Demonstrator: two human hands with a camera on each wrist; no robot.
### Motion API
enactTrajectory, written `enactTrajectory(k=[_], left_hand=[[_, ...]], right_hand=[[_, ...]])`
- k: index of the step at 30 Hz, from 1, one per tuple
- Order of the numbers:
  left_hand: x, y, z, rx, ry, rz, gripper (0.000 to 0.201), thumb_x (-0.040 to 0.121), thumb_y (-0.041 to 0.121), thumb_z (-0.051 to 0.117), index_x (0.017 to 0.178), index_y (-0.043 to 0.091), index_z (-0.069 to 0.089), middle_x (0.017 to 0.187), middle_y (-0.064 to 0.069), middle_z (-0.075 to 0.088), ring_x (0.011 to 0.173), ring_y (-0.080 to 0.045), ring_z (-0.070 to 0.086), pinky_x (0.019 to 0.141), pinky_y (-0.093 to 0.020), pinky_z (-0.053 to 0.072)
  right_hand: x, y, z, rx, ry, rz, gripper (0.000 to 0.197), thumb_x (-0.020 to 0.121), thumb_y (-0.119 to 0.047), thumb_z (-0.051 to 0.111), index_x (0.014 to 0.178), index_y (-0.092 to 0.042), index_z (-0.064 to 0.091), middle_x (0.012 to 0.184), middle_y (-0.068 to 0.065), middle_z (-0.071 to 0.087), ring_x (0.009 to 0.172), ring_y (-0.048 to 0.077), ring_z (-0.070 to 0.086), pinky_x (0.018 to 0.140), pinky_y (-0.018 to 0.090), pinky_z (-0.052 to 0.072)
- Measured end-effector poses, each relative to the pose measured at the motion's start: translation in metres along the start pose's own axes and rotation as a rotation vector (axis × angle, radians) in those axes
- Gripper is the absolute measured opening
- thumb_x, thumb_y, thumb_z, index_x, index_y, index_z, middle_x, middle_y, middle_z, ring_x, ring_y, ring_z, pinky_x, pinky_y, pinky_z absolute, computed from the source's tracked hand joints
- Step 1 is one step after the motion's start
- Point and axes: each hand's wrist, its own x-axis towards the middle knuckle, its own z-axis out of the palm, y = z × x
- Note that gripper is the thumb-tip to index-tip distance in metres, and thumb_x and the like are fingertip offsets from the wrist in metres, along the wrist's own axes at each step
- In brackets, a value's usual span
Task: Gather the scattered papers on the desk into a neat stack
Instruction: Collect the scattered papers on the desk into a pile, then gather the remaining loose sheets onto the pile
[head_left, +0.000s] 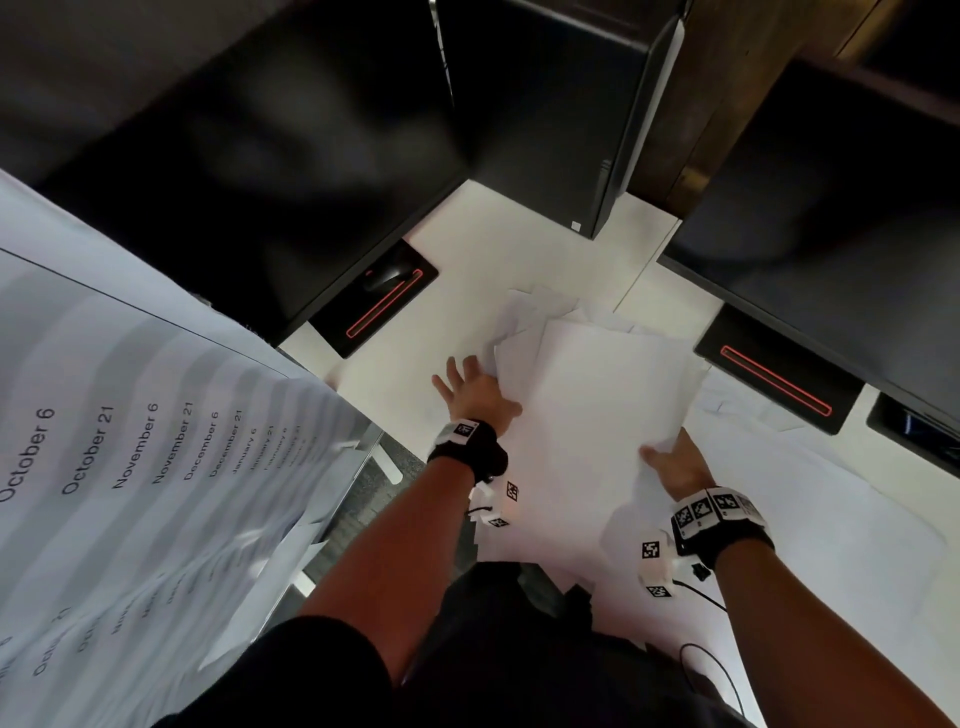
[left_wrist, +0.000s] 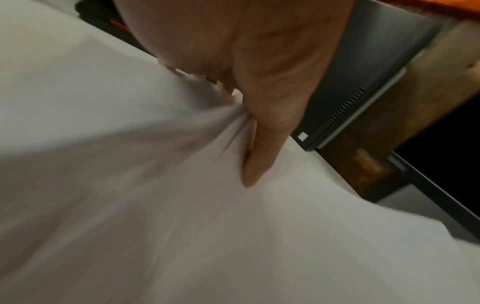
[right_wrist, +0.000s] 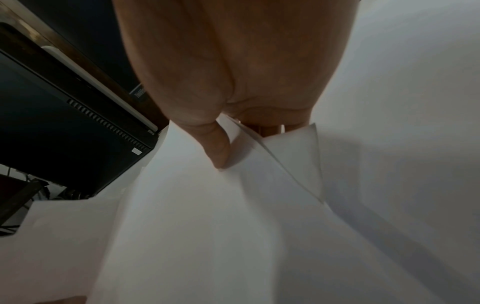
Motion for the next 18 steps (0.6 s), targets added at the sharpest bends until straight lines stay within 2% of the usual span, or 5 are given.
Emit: enactTrajectory(k=[4,6,10,14,18], left_hand=[[0.014,-0.005,-0.012,-0.133,-0.066,-0.029,0.105,0.060,0.040,0.088,0.144,0.012,0.033,0.145,-0.006,0.037,0.143,-0.035,0.026,0.121,-0.049,0.018],[0.015,0.000,-0.024,-0.168,-0.106,-0.054,0.100,0.058,0.037,0.091,0.138,0.015,0.035,0.135,-0.008,0.043,0.130,-0.034,0.040,0.112,-0.047,0.035],[0.022,0.013,-0.038,-0.273,-0.227,-0.116,0.091,0.051,0.040,0.092,0.125,0.008,0.051,0.124,-0.006,0.057,0.119,-0.029,0.056,0.100,-0.046,0.050],[0.026,0.013,-0.038,-0.364,-0.253,-0.087,0.064,0.065,0.026,0.090,0.116,0.004,0.059,0.108,-0.005,0.063,0.104,-0.027,0.062,0.091,-0.036,0.054],[0.026,0.008,-0.035,-0.453,-0.161,-0.060,0.081,0.060,0.021,0.092,0.125,0.003,0.047,0.114,-0.006,0.064,0.105,-0.026,0.062,0.089,-0.037,0.053]], right_hand=[[-0.004,-0.005,-0.001,-0.008,0.007,-0.005,0.052,0.092,-0.004,0.063,0.139,0.003,0.043,0.137,0.021,0.053,0.129,0.036,0.049,0.105,0.036,0.035],[-0.004,-0.006,-0.001,-0.002,0.007,0.002,0.051,0.092,-0.004,0.063,0.139,0.002,0.043,0.137,0.022,0.053,0.128,0.037,0.049,0.105,0.036,0.035],[-0.002,-0.003,0.001,0.000,0.013,0.004,0.054,0.091,-0.005,0.065,0.140,0.001,0.042,0.137,0.021,0.053,0.129,0.037,0.049,0.107,0.037,0.035],[0.001,0.000,0.002,0.023,0.010,-0.003,0.053,0.091,-0.005,0.065,0.139,0.001,0.043,0.134,0.021,0.055,0.127,0.038,0.051,0.106,0.039,0.037],[0.004,0.005,0.000,0.072,0.038,0.007,0.057,0.090,-0.006,0.066,0.141,0.000,0.041,0.136,0.018,0.054,0.130,0.036,0.049,0.107,0.037,0.035]])
